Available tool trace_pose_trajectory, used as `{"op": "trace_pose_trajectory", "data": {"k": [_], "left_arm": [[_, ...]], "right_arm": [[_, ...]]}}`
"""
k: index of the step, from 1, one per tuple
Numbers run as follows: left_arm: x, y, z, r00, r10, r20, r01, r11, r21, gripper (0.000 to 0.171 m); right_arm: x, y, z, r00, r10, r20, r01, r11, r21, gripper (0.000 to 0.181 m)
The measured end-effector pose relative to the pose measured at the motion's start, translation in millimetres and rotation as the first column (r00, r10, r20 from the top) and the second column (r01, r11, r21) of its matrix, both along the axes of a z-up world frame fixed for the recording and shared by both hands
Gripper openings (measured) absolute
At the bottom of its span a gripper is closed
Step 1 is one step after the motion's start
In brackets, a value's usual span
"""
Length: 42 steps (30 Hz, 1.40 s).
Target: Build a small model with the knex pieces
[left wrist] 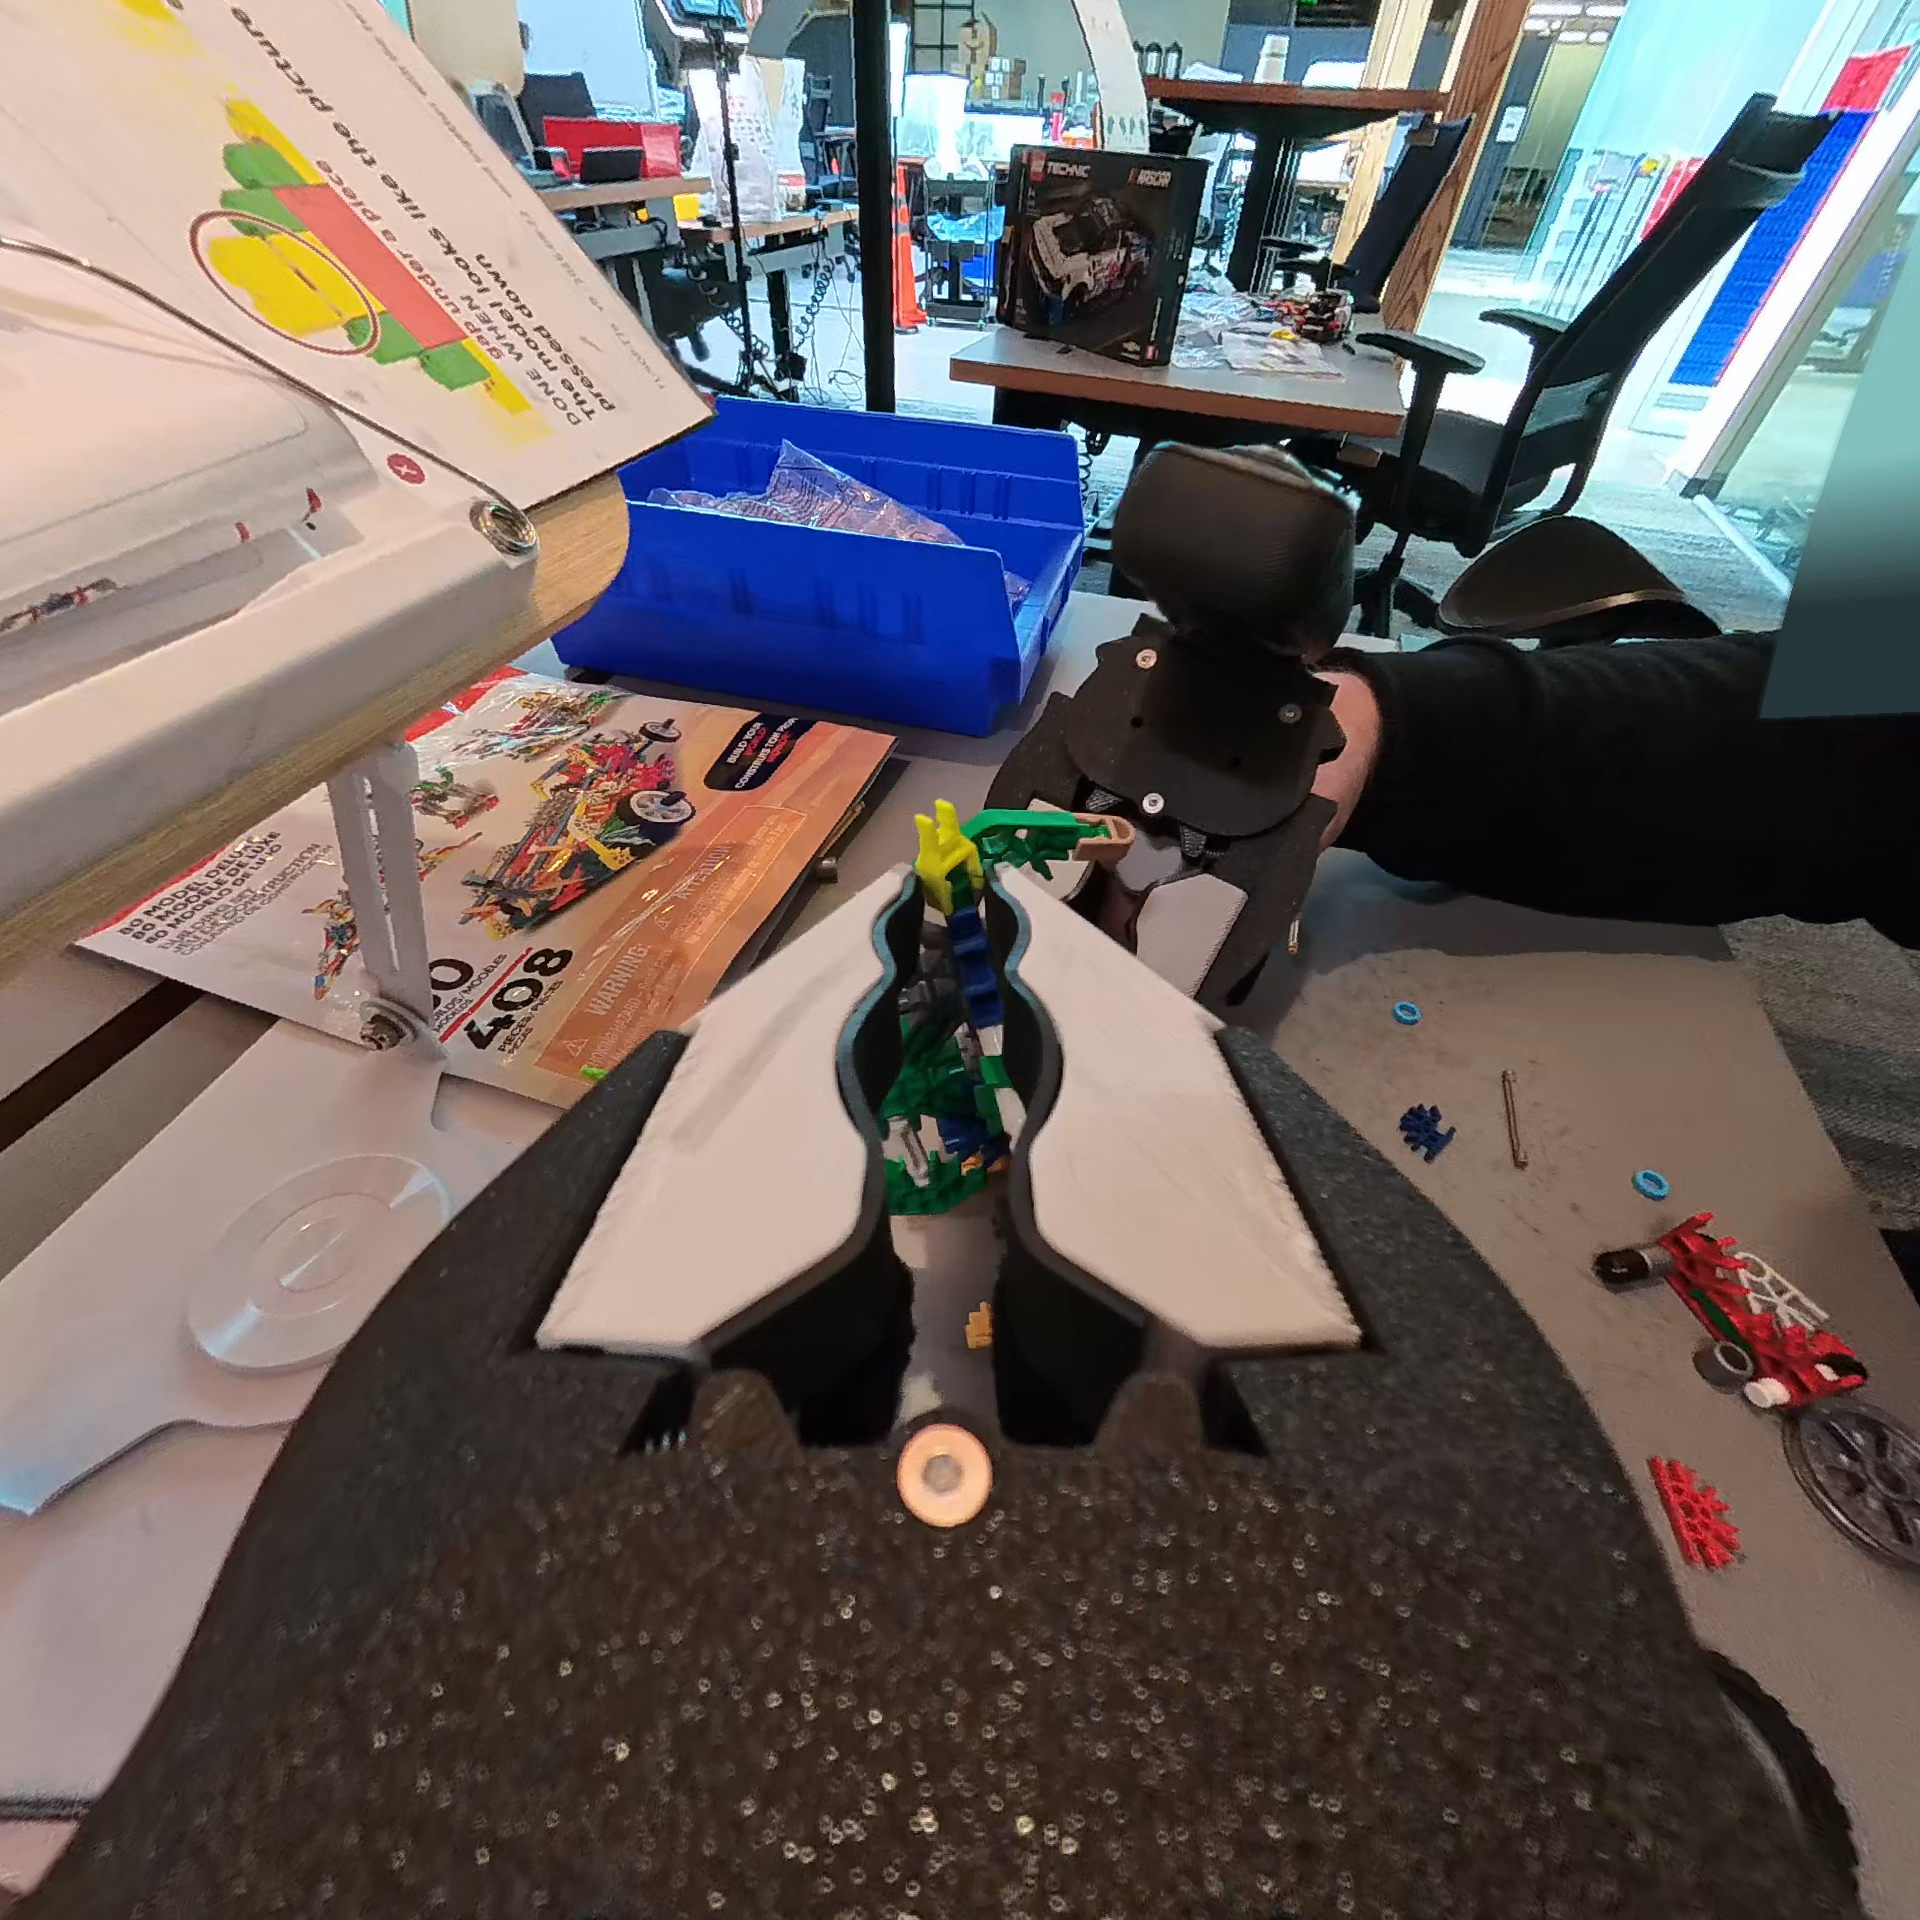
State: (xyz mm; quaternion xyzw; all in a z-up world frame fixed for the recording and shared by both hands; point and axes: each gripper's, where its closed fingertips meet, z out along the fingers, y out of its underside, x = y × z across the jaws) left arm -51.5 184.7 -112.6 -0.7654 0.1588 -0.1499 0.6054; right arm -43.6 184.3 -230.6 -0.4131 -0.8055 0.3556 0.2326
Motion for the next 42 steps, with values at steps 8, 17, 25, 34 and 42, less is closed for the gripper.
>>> {"op": "trace_pose_trajectory", "data": {"k": [8,17,25,34,42], "left_arm": [[12,-5,0,0.996,-0.080,0.043,0.080,0.997,-0.004,0.007],[35,-13,2,0.973,-0.210,0.091,0.211,0.978,0.007,0.006],[50,-19,4,0.948,-0.292,0.124,0.292,0.956,0.022,0.007],[56,-23,5,0.928,-0.340,0.153,0.339,0.940,0.035,0.007],[64,-27,6,0.901,-0.391,0.189,0.390,0.920,0.046,0.007]], "right_arm": [[11,-4,0,0.997,0.080,0.013,-0.080,0.997,-0.012,0.021],[27,-13,0,0.981,0.193,0.025,-0.192,0.981,-0.027,0.021],[36,-20,0,0.967,0.250,0.041,-0.248,0.967,-0.051,0.021],[40,-24,0,0.961,0.274,0.045,-0.271,0.961,-0.055,0.021],[44,-28,0,0.953,0.300,0.051,-0.296,0.953,-0.064,0.021]]}}
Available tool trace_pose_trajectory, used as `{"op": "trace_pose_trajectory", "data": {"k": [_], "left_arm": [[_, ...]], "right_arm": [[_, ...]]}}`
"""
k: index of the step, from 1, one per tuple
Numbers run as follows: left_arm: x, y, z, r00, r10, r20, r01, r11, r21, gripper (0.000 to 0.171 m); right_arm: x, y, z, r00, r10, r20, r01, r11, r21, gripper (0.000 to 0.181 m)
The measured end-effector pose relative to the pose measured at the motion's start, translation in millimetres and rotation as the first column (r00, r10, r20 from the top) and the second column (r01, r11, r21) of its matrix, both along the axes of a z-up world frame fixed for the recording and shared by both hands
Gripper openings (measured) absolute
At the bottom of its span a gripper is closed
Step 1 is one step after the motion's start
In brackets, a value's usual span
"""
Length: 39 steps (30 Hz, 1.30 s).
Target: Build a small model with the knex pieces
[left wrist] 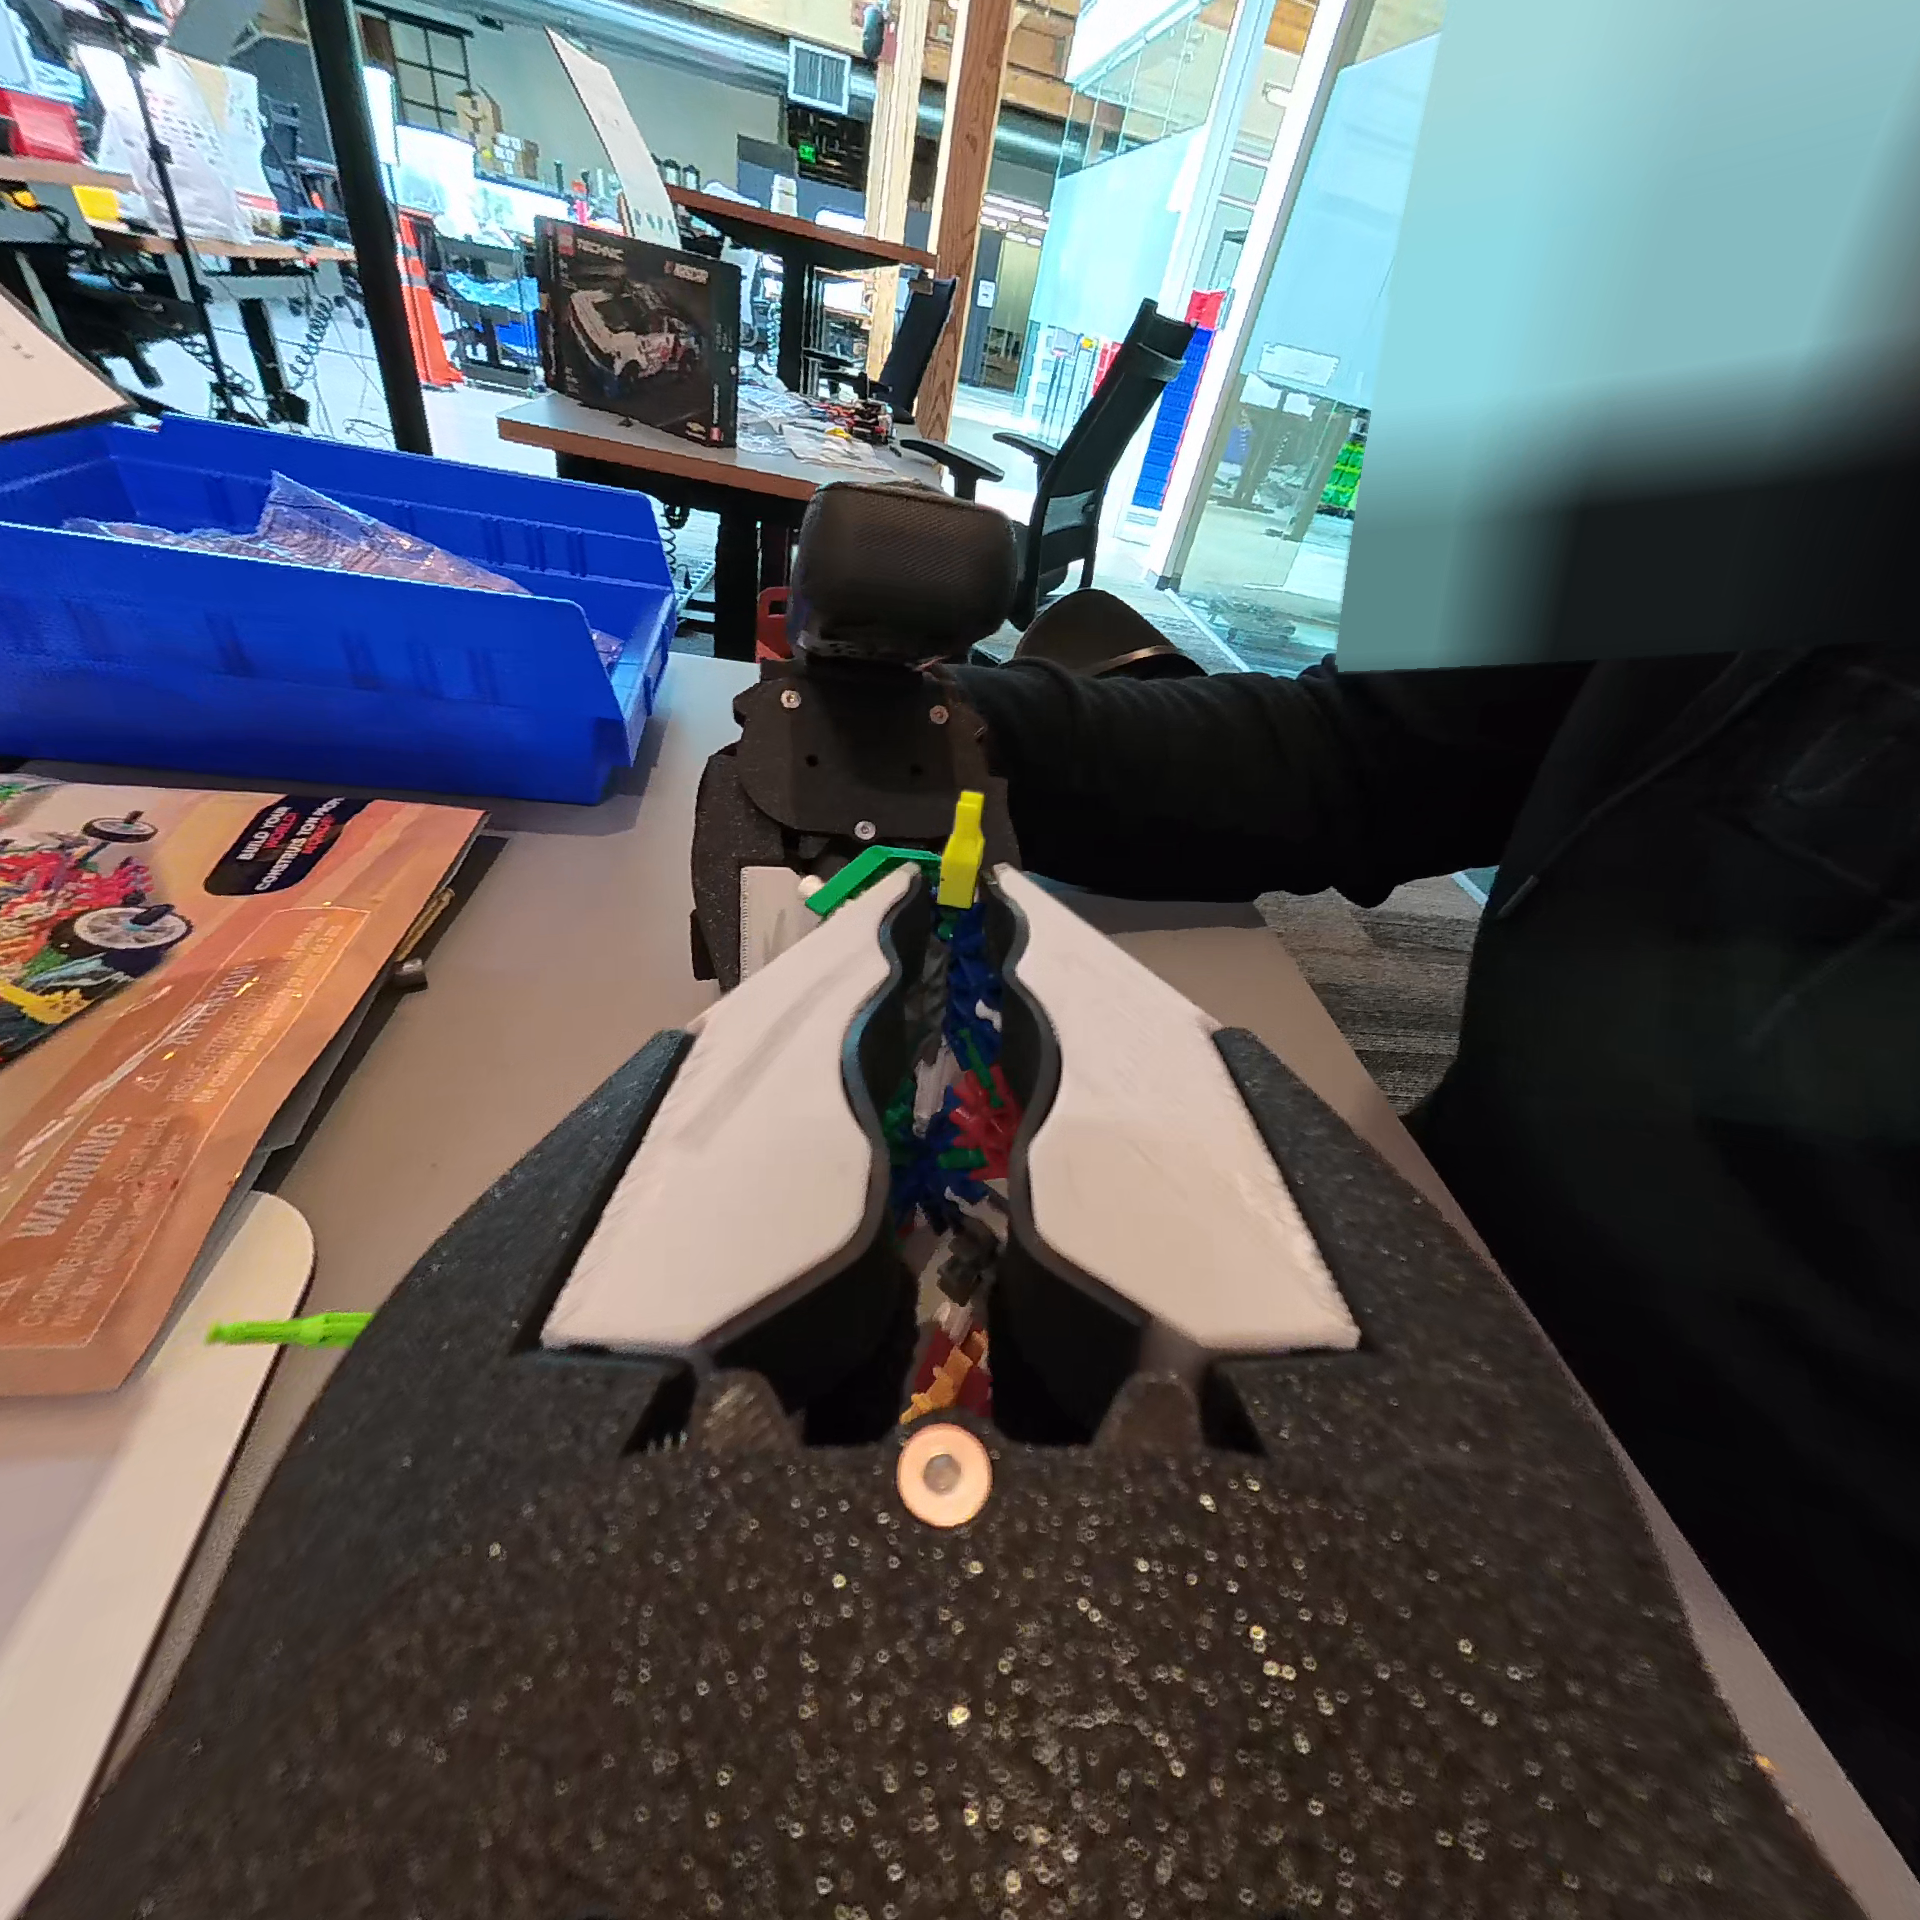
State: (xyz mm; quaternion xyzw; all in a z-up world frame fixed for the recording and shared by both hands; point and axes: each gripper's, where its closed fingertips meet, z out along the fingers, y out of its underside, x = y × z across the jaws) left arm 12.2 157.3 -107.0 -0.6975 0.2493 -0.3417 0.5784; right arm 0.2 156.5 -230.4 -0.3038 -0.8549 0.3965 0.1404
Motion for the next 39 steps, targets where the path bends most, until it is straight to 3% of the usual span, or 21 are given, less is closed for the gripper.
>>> {"op": "trace_pose_trajectory", "data": {"k": [15,39], "left_arm": [[-7,-1,7,0.998,0.005,0.062,-0.006,1.000,0.021,0.005],[25,-26,9,0.961,-0.244,0.129,0.246,0.969,0.004,0.004]], "right_arm": [[1,0,0,1.000,0.005,0.002,-0.005,1.000,0.004,0.021],[18,-20,1,0.993,0.114,0.033,-0.113,0.993,-0.016,0.021]]}}
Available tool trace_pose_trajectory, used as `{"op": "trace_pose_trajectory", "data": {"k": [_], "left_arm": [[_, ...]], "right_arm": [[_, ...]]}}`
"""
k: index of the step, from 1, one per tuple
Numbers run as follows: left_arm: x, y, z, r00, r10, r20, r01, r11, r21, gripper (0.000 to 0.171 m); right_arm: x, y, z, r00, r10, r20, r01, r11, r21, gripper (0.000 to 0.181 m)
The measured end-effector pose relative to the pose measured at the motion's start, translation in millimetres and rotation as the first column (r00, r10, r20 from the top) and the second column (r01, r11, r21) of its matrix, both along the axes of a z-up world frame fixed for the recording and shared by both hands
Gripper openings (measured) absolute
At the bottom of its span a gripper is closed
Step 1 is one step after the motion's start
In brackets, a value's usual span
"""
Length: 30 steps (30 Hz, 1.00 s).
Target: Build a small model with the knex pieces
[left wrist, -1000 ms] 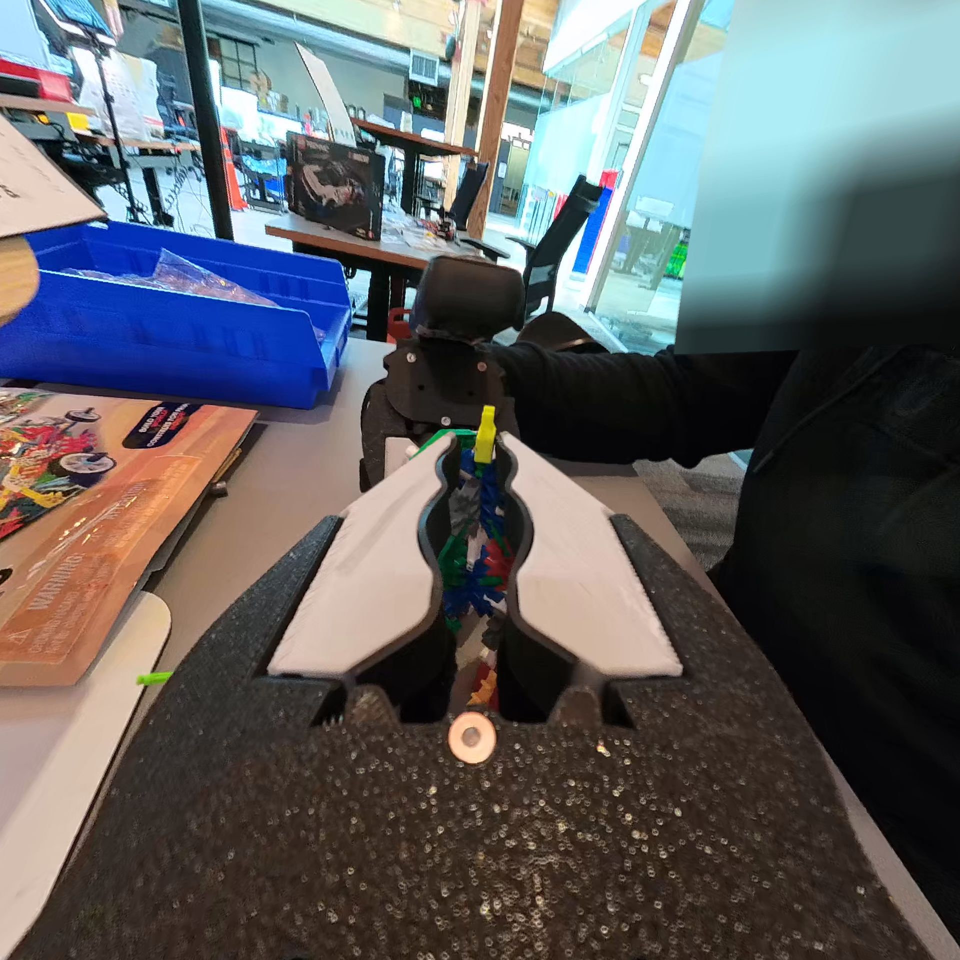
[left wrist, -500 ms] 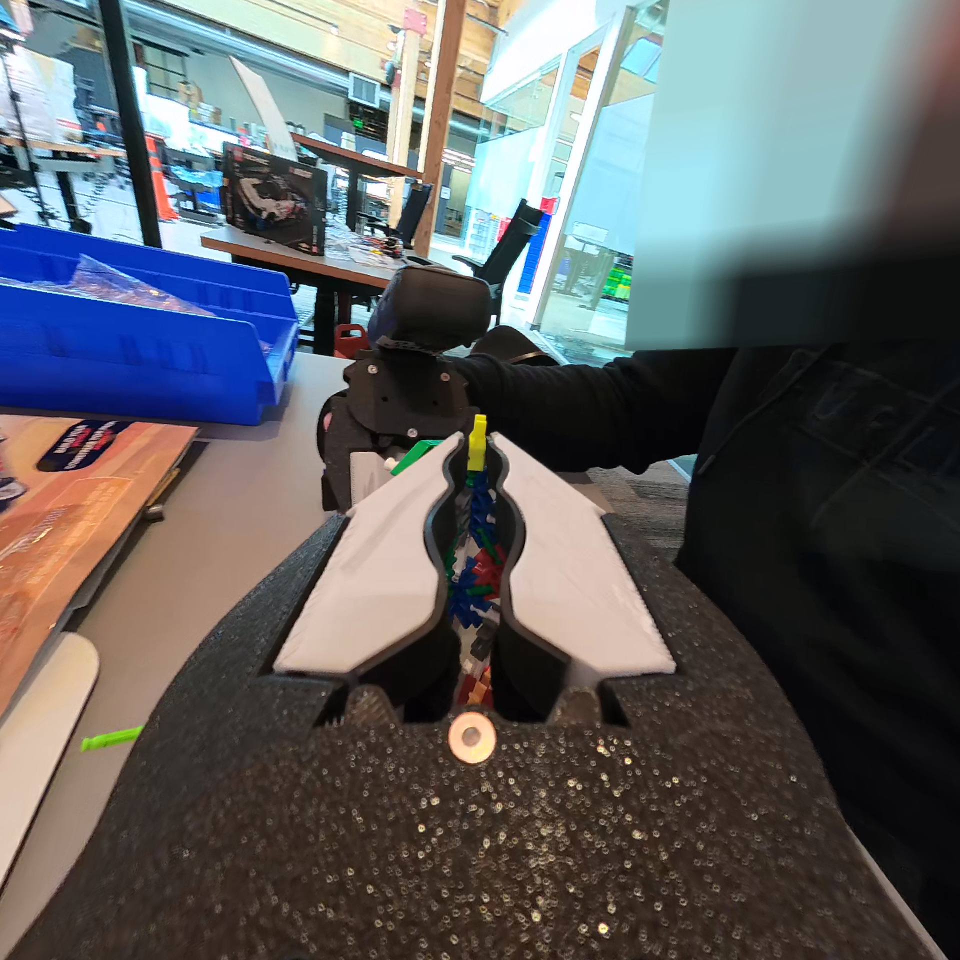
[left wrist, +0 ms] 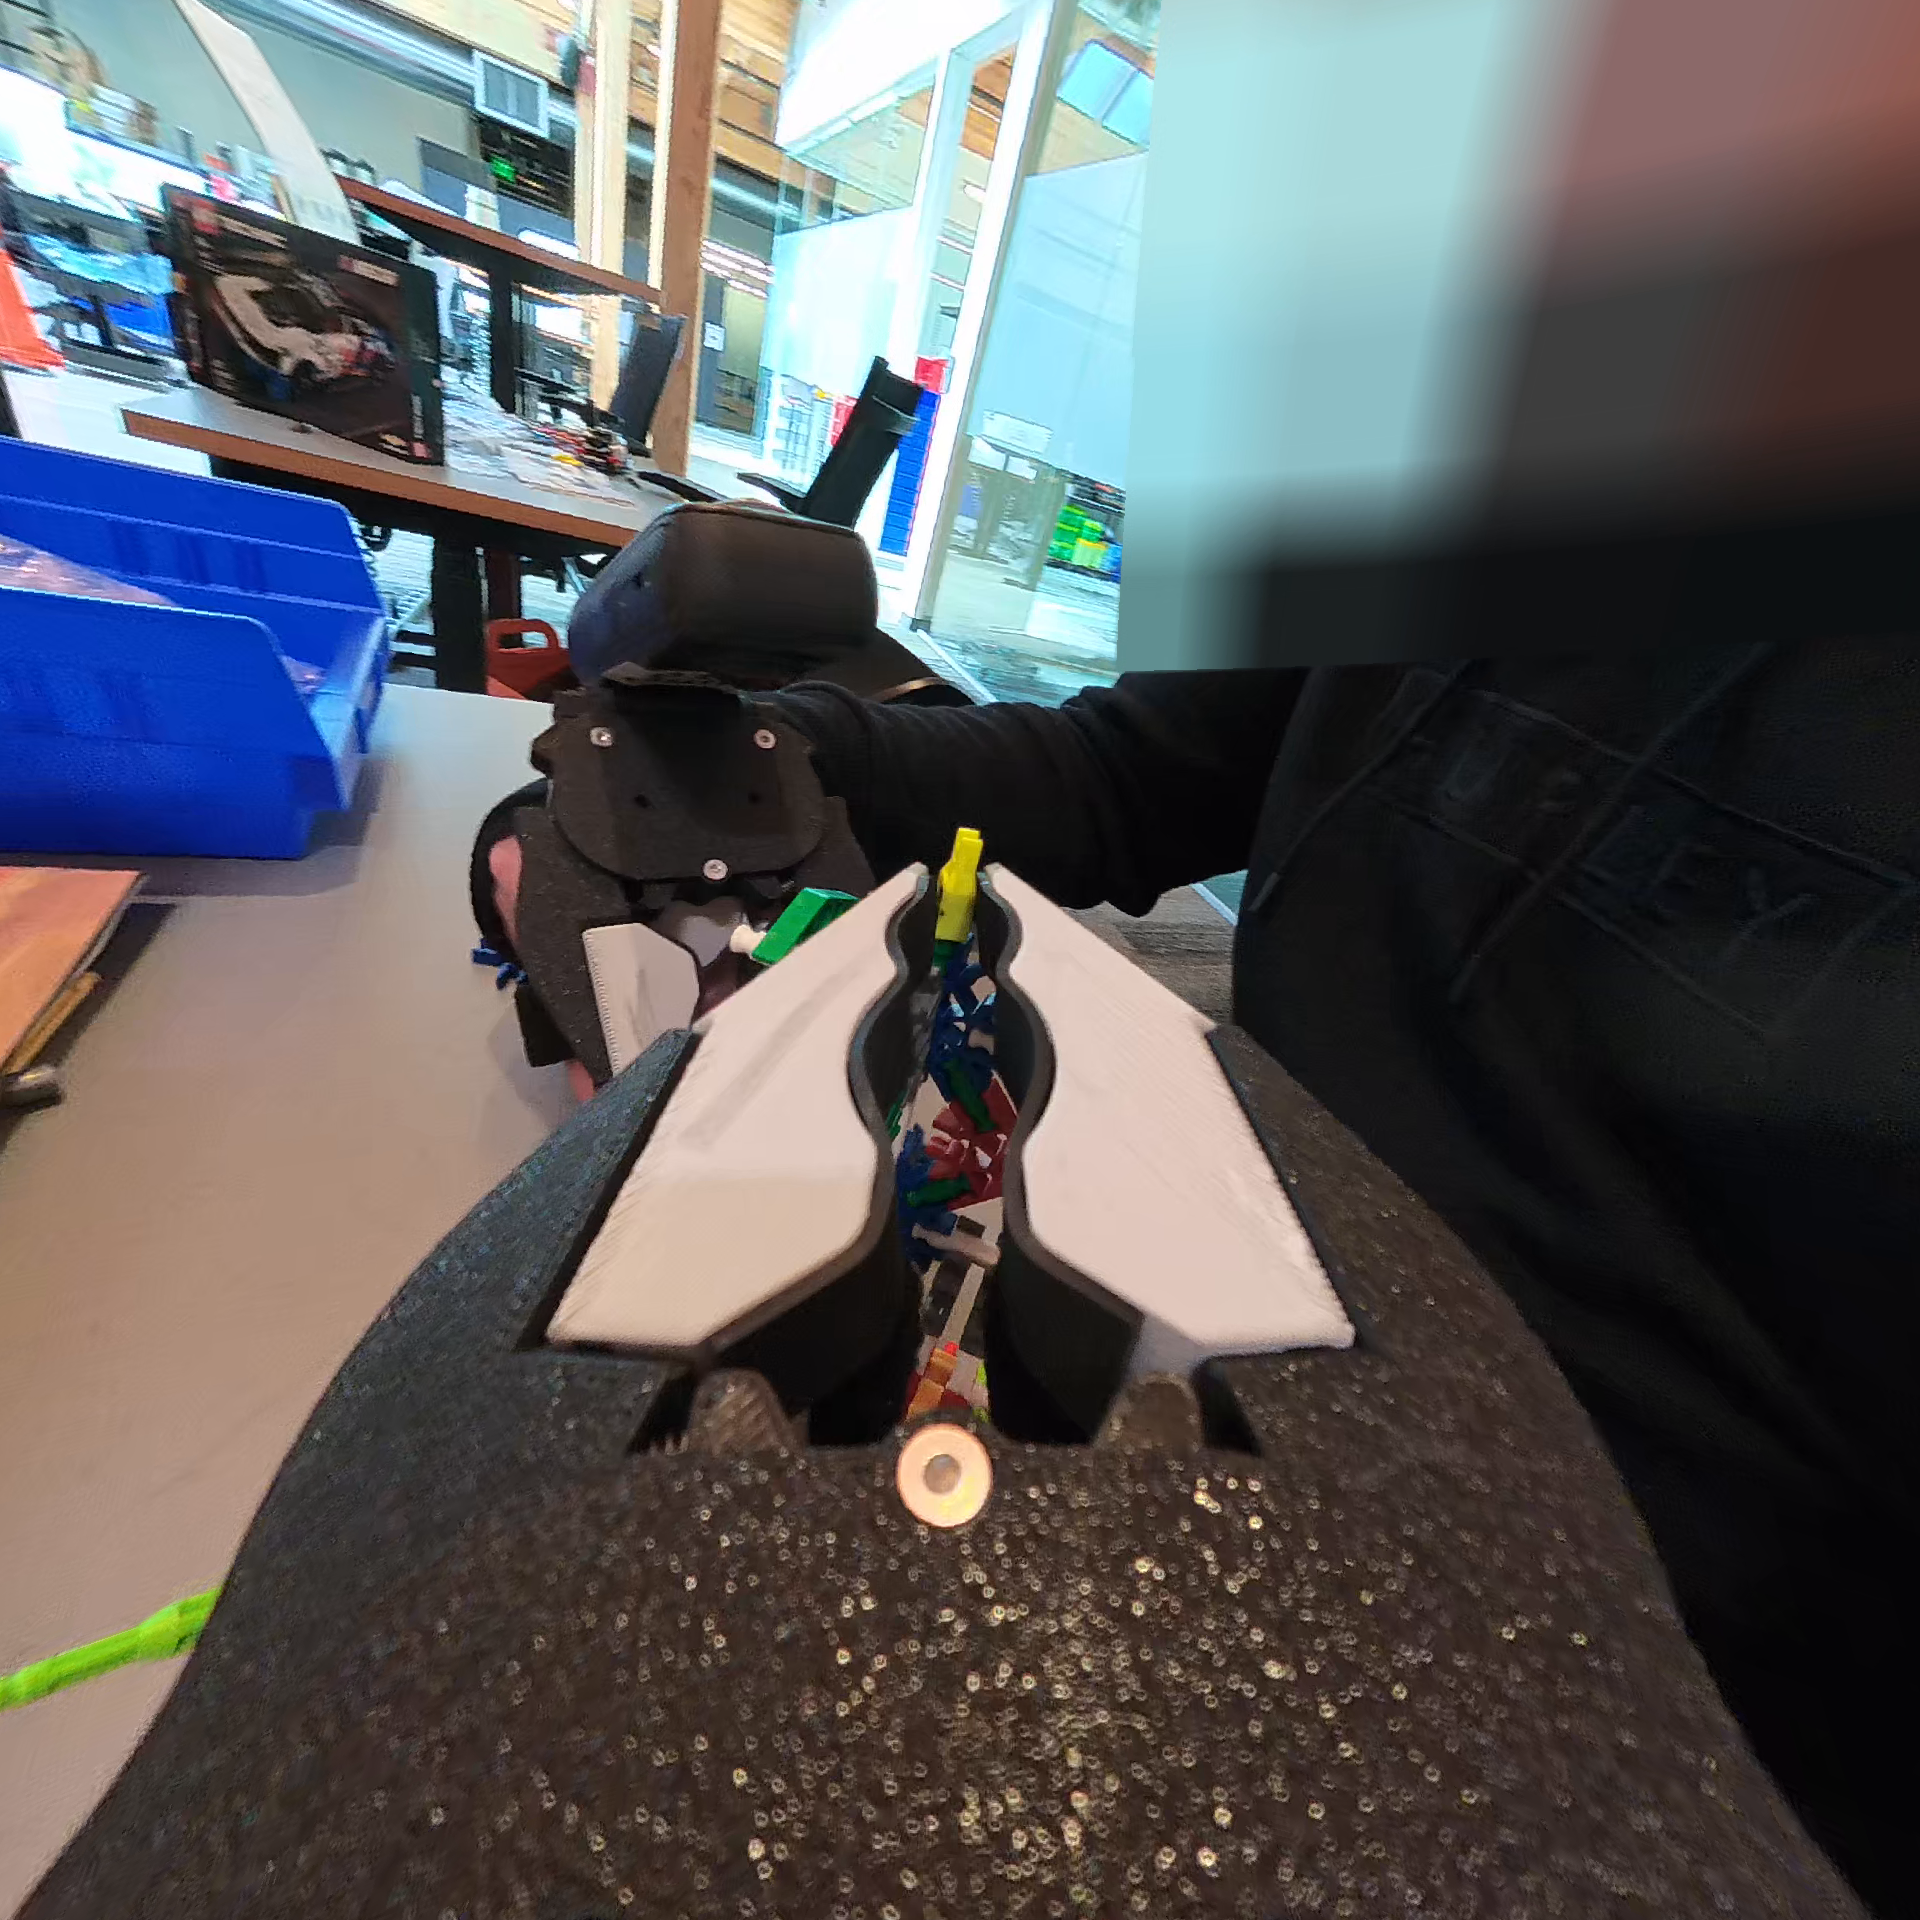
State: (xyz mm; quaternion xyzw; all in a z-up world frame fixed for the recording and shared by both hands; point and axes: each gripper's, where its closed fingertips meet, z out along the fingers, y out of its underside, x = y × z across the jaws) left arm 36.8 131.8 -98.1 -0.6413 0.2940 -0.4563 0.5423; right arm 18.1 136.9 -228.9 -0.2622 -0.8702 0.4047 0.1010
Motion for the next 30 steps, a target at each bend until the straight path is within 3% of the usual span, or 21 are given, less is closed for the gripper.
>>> {"op": "trace_pose_trajectory", "data": {"k": [7,17,21,26,30], "left_arm": [[-7,7,-2,0.998,0.057,-0.017,-0.057,0.998,0.005,0.004],[-59,40,-3,0.928,0.373,-0.029,-0.373,0.928,-0.001,0.029],[-60,42,-11,0.917,0.391,-0.085,-0.392,0.920,-0.004,0.032],[-59,45,-12,0.906,0.409,-0.105,-0.410,0.912,0.011,0.030],[-59,47,-12,0.886,0.440,-0.147,-0.438,0.898,0.041,0.029]], "right_arm": [[-5,4,-2,1.000,-0.029,-0.007,0.030,0.999,0.018,0.022],[-38,50,-2,0.958,-0.282,-0.047,0.283,0.958,0.034,0.021],[-45,62,-2,0.936,-0.346,-0.059,0.349,0.936,0.043,0.022],[-33,66,1,0.947,-0.318,-0.039,0.320,0.944,0.082,0.049],[-22,78,15,0.947,-0.316,-0.056,0.320,0.943,0.093,0.049]]}}
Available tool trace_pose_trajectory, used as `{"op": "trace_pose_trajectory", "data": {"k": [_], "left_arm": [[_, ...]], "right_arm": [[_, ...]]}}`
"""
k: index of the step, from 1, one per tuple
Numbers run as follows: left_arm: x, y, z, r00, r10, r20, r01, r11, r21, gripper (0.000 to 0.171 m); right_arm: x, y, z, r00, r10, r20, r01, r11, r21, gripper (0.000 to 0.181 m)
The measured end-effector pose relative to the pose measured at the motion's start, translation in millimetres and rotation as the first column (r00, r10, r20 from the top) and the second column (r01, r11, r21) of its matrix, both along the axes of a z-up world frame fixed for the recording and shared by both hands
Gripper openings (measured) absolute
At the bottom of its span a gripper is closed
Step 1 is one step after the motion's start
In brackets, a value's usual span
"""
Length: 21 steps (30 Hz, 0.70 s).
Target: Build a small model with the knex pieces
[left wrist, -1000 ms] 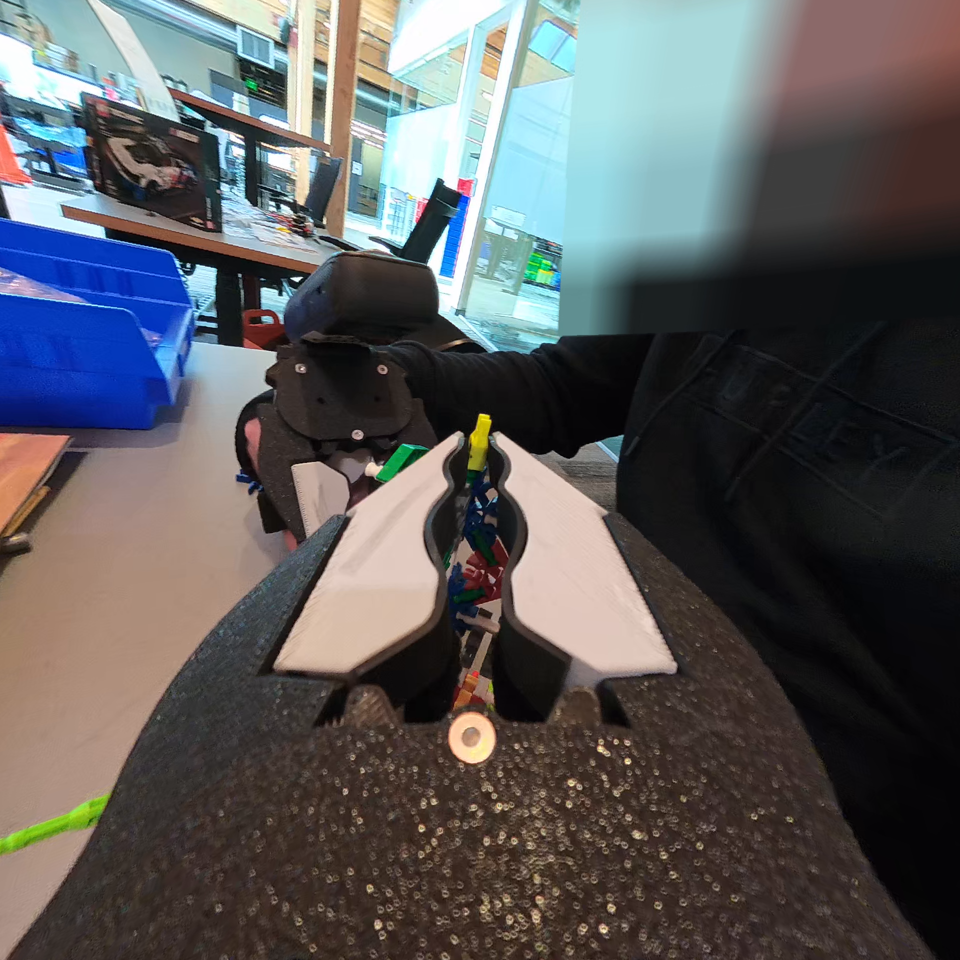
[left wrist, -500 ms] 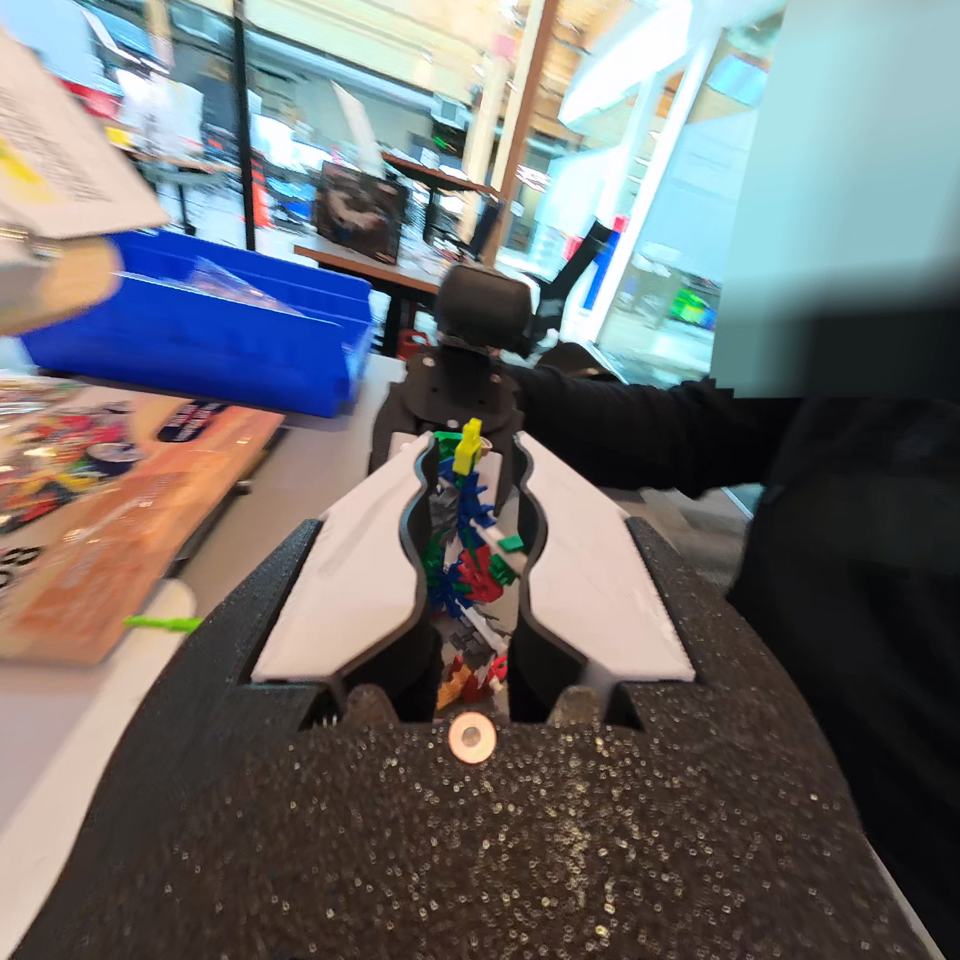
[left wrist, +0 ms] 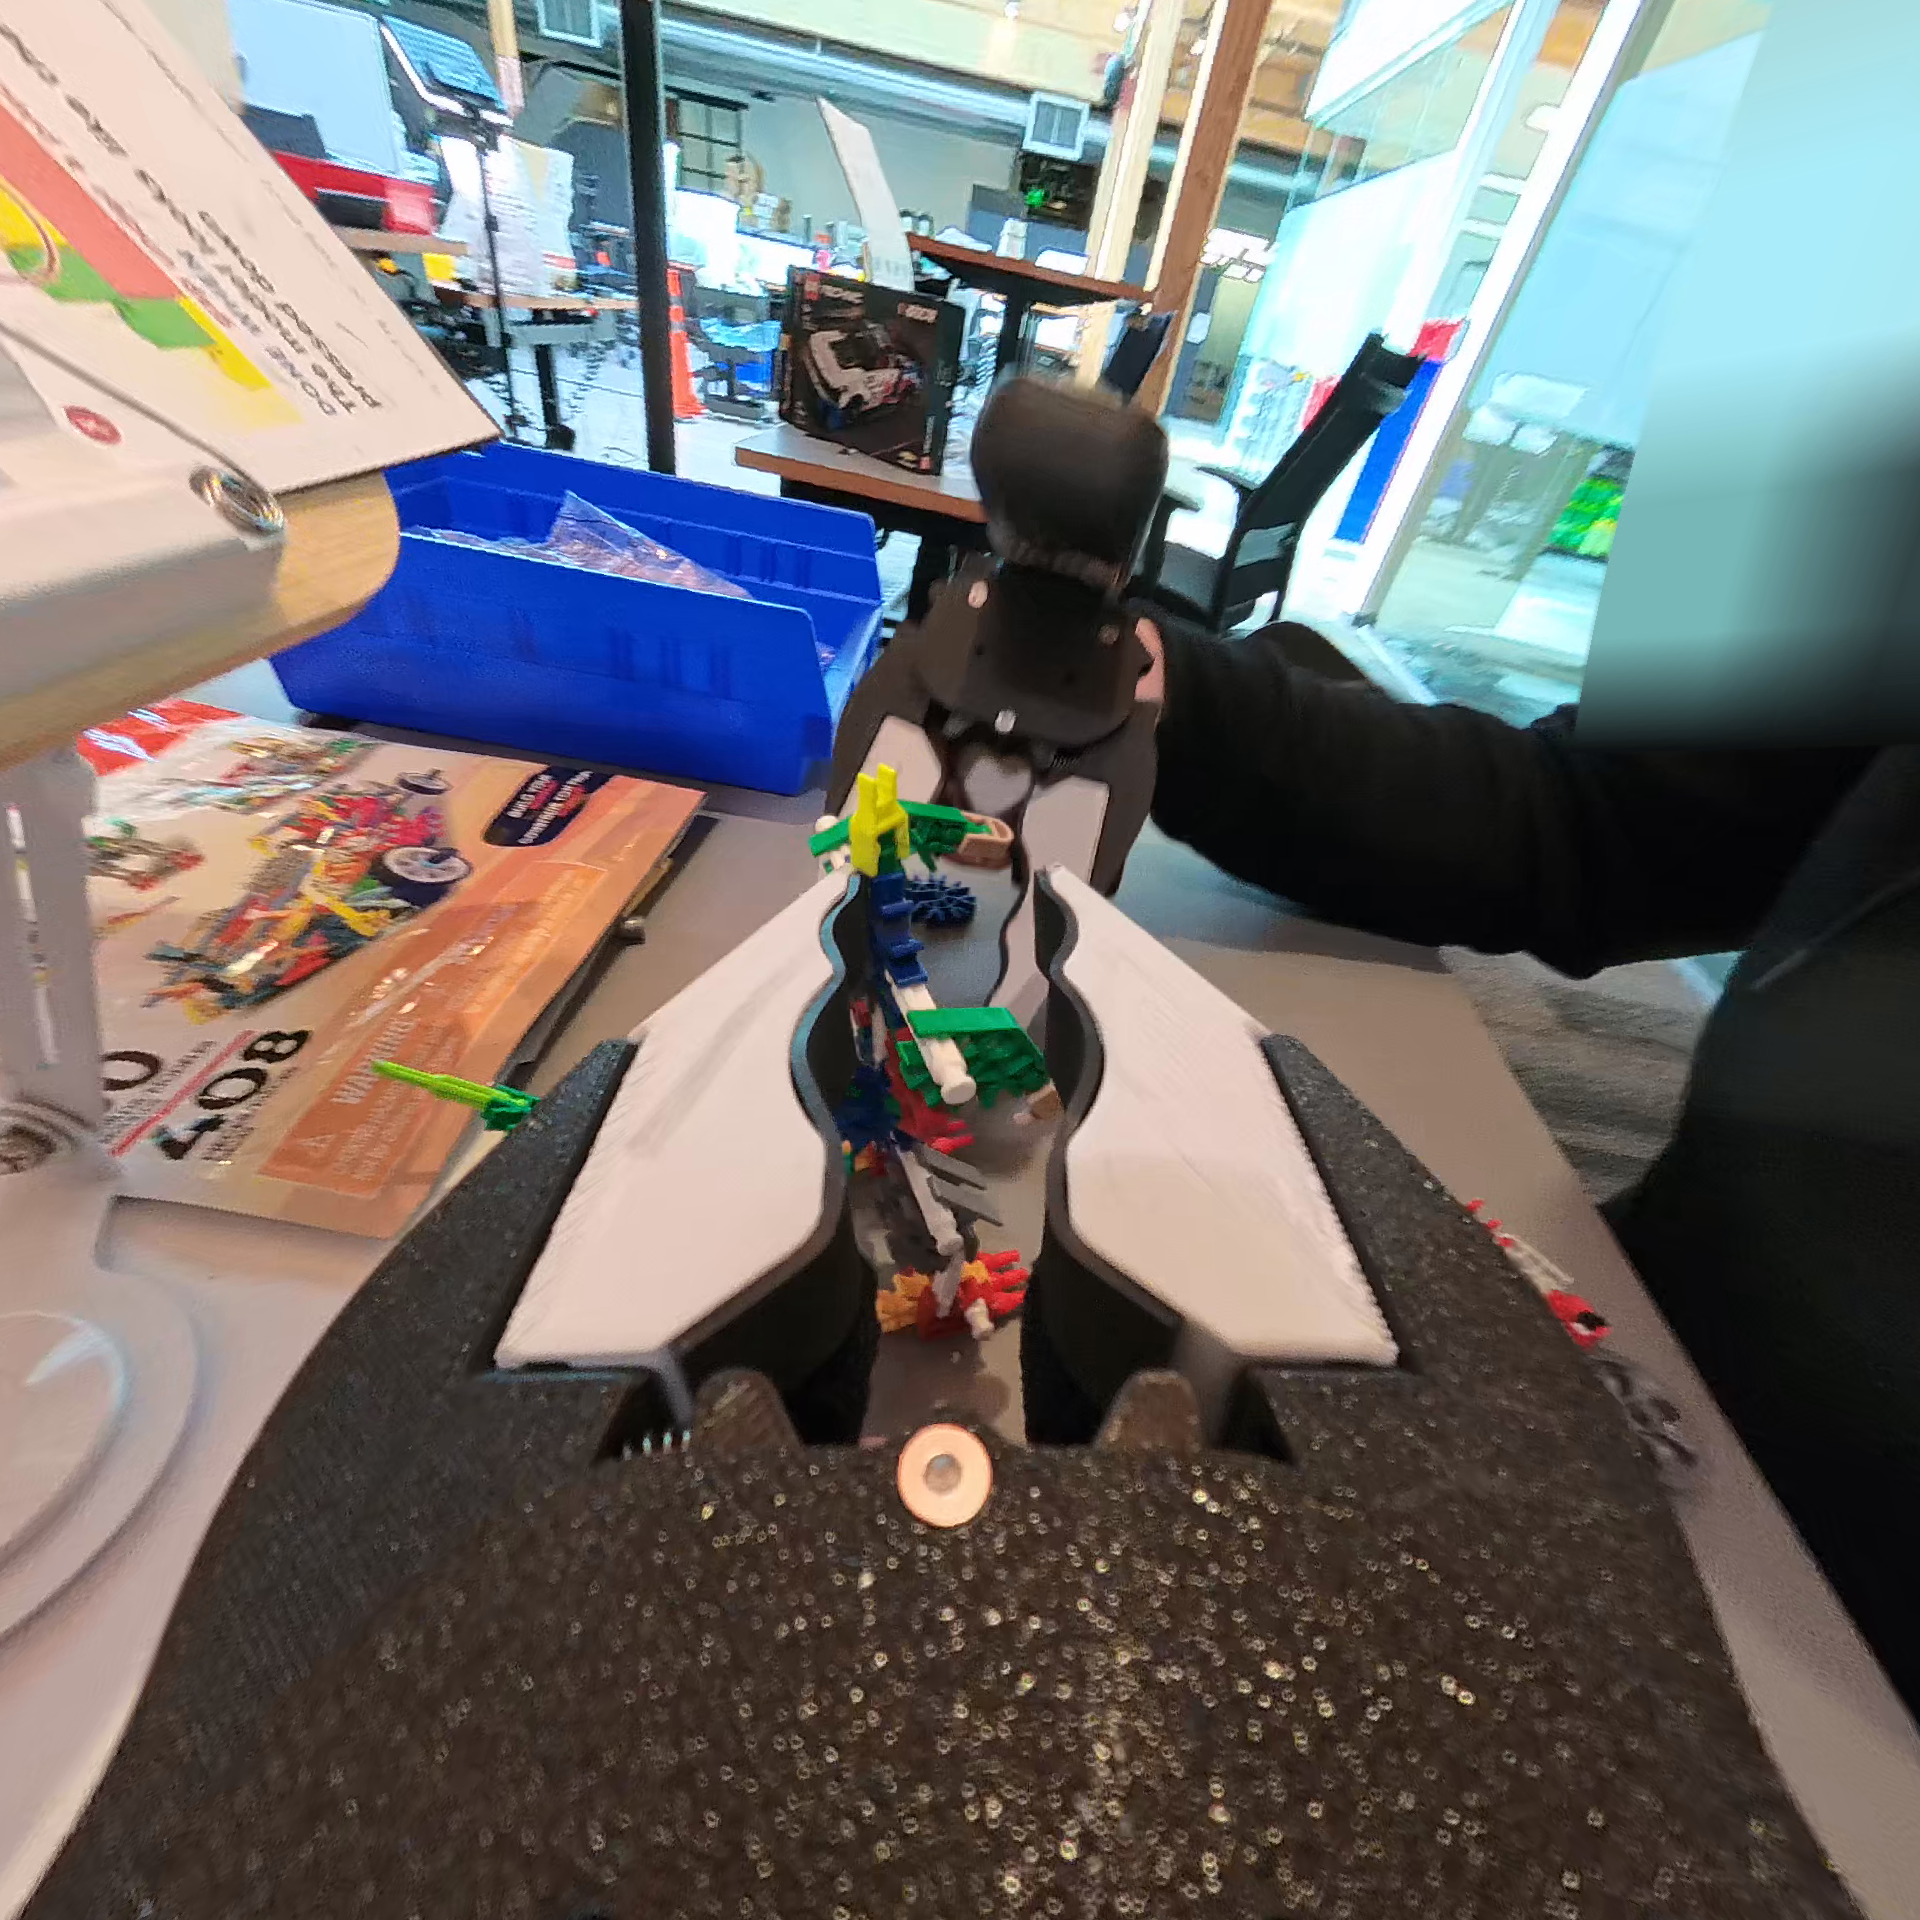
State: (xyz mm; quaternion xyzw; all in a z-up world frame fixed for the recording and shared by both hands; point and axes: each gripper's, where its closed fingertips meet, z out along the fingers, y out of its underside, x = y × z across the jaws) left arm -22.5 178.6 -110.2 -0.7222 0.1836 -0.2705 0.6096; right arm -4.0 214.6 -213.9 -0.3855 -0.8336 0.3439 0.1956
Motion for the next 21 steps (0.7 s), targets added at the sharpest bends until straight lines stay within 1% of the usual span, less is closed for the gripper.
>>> {"op": "trace_pose_trajectory", "data": {"k": [2,6,8,10,12,16,21], "left_arm": [[2,2,-1,0.999,0.017,-0.043,-0.017,1.000,0.006,0.026],[2,6,2,0.993,0.065,-0.101,-0.062,0.997,0.038,0.027],[2,7,3,0.990,0.082,-0.117,-0.077,0.996,0.044,0.025],[-5,11,1,0.983,0.124,-0.137,-0.118,0.992,0.048,0.024],[-9,12,3,0.982,0.141,-0.127,-0.136,0.989,0.052,0.019],[-10,13,9,0.977,0.172,-0.124,-0.164,0.983,0.077,0.015],[-8,16,2,0.964,0.190,-0.187,-0.182,0.981,0.063,0.013]], "right_arm": [[3,7,16,0.999,-0.013,-0.041,0.012,1.000,-0.017,0.043],[-1,19,55,0.981,-0.091,-0.169,0.083,0.995,-0.054,0.043],[-5,14,74,0.963,-0.104,-0.250,0.083,0.992,-0.091,0.041],[-11,7,84,0.945,-0.107,-0.308,0.075,0.991,-0.114,0.041],[-14,-4,87,0.943,-0.095,-0.318,0.054,0.989,-0.134,0.042],[-13,-18,81,0.953,-0.054,-0.299,0.022,0.994,-0.109,0.042],[-12,-23,81,0.954,-0.041,-0.296,-0.001,0.990,-0.138,0.041]]}}
